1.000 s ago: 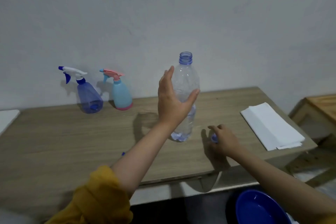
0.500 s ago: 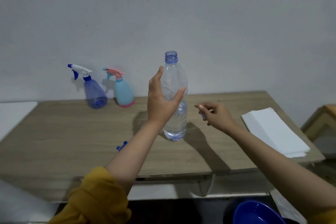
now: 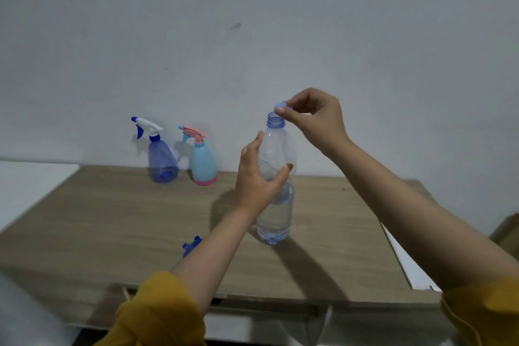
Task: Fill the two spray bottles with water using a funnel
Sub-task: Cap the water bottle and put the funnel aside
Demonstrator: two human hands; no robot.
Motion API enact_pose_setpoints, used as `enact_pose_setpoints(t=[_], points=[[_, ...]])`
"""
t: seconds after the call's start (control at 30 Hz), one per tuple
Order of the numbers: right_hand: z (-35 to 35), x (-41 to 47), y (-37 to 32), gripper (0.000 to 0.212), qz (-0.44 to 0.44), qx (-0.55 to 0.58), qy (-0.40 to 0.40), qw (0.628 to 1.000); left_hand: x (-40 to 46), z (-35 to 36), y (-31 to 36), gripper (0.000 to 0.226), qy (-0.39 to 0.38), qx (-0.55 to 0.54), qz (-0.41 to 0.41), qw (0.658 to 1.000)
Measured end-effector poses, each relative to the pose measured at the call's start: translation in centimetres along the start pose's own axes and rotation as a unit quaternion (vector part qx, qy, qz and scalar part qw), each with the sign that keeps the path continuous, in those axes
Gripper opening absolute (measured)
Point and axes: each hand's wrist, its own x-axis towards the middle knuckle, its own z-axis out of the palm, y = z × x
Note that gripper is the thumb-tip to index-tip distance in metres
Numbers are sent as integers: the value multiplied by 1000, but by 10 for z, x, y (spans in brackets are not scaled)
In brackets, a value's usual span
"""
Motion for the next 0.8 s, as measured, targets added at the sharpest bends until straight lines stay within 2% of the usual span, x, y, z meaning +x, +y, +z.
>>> enact_pose_setpoints(t=[0.2, 0.33, 0.47, 0.57, 0.67, 0.8], points=[[-6, 13, -15, 22, -36, -173, -141, 974, 1, 0, -3, 82, -11, 5, -4, 1000], [-13, 34, -39, 16, -48, -271, -260, 926, 1, 0, -2, 82, -12, 2, -3, 1000], [-10, 50, -57, 32, -42, -362, -383, 849, 1, -1, -3, 82, -17, 12, 0, 1000], [-4, 56, -65, 30, -50, -410, -409, 813, 1, -2, -2, 82, -26, 21, -7, 999], [3, 57, -64, 16, -58, -466, -398, 788, 2, -1, -2, 82, -24, 20, -7, 999], [13, 48, -49, 52, -92, -503, -328, 794, 3, -1, -2, 81, -26, 40, -6, 999]])
